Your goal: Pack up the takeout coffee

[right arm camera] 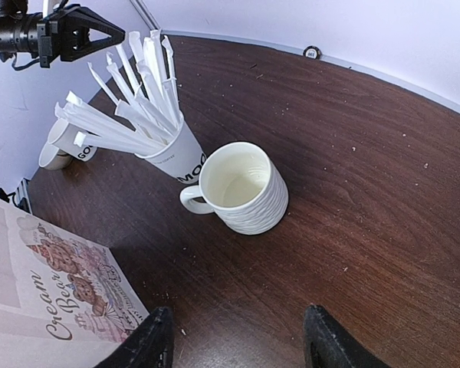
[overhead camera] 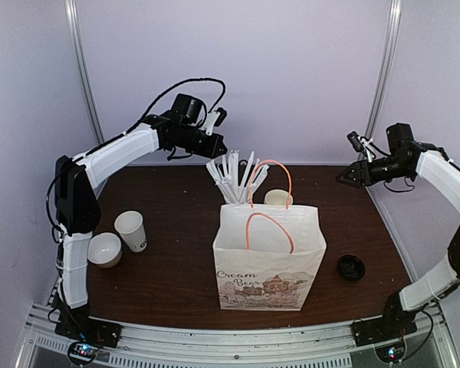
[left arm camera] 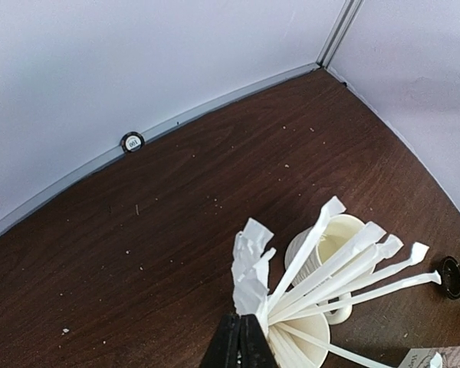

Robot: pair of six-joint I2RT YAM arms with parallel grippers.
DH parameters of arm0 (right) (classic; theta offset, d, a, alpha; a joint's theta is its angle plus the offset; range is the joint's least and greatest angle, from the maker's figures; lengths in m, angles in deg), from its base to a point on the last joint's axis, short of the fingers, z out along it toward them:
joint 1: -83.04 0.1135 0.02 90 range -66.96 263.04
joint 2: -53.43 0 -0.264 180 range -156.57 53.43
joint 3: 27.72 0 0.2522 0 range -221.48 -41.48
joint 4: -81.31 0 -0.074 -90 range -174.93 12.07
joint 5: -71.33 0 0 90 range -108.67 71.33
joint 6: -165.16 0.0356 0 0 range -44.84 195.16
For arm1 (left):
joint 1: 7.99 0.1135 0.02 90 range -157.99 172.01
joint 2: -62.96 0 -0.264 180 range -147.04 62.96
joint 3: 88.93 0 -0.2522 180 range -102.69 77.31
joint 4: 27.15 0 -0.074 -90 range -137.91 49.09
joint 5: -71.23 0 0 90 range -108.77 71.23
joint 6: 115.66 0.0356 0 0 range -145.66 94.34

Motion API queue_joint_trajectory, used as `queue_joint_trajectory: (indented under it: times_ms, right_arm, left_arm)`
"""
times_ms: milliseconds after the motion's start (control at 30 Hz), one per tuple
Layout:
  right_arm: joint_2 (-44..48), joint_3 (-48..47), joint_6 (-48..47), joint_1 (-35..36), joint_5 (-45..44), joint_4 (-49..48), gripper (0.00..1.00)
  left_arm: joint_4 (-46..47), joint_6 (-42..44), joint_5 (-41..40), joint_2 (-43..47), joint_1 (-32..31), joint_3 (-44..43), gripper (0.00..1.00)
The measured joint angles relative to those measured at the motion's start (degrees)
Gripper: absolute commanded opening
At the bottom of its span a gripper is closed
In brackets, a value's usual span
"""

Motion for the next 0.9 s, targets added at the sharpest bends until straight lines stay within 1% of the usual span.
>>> queue_joint_trajectory:
  times_ms: [167, 533, 733, 900]
  right_arm:
    - [-0.28, 0.0, 0.0, 0.0, 0.0, 0.0, 0.6]
    - [-1.03, -0.04, 0.0, 0.0, 0.33, 0.0, 0.59]
    - [-1.03, -0.07, -0.04, 0.0, 0.46, 0.0, 0.58]
    - [-1.03, -0.07, -0.09, 0.0, 0.48, 0.0, 0.58]
  left_arm:
    - [-0.22, 0.02, 0.42, 3.04, 0.0, 0.0, 0.0]
    - [-0.02, 2.49, -0.79, 16.52, -0.22, 0.07, 0.0]
    - [0.09, 4.39, -0.81, 25.16, -1.03, 2.14, 0.0]
    - [0.33, 5.35, 0.24, 33.75, -3.06, 3.56, 0.0]
